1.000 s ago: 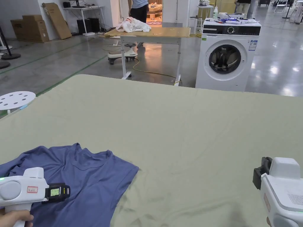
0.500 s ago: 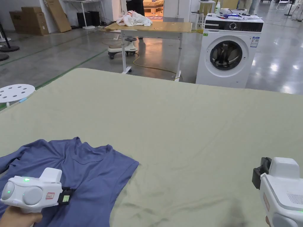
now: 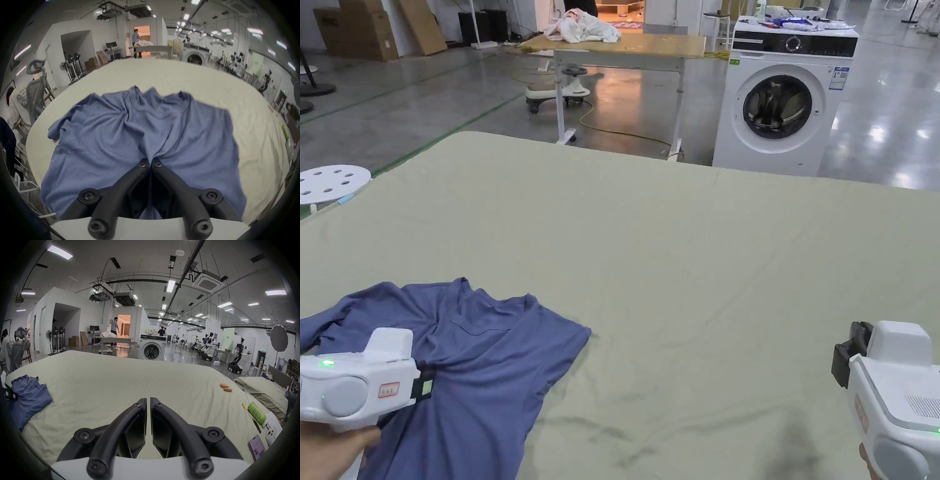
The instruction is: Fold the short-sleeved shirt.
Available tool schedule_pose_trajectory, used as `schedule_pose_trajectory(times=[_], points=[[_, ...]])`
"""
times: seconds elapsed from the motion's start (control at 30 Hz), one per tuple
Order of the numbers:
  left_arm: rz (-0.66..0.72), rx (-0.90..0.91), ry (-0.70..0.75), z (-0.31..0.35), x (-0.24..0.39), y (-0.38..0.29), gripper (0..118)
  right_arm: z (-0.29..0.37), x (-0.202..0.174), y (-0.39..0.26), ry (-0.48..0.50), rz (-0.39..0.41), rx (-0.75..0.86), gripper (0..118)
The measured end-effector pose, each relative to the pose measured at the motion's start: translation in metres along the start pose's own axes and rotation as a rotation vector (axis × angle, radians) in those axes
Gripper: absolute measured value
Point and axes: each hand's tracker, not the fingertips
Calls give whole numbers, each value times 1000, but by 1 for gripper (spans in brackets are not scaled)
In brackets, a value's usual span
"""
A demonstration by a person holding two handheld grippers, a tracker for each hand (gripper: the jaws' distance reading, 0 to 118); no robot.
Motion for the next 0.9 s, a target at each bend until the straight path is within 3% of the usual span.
schedule_pose_trajectory(times=[0.1,0.5,0.67,0.9], points=[[68,76,-53,21,0,13,0,0,-1,2,2,-2,0,4],[86,326,-79,94,19,95,0,3,5,9,0,-13,20,4],[9,433,-133,121,42,141,0,6,15,14,-9,-25,38,4],[-124,538,-282,152,123,187,0,17,34,21,-32,-64,65,4]])
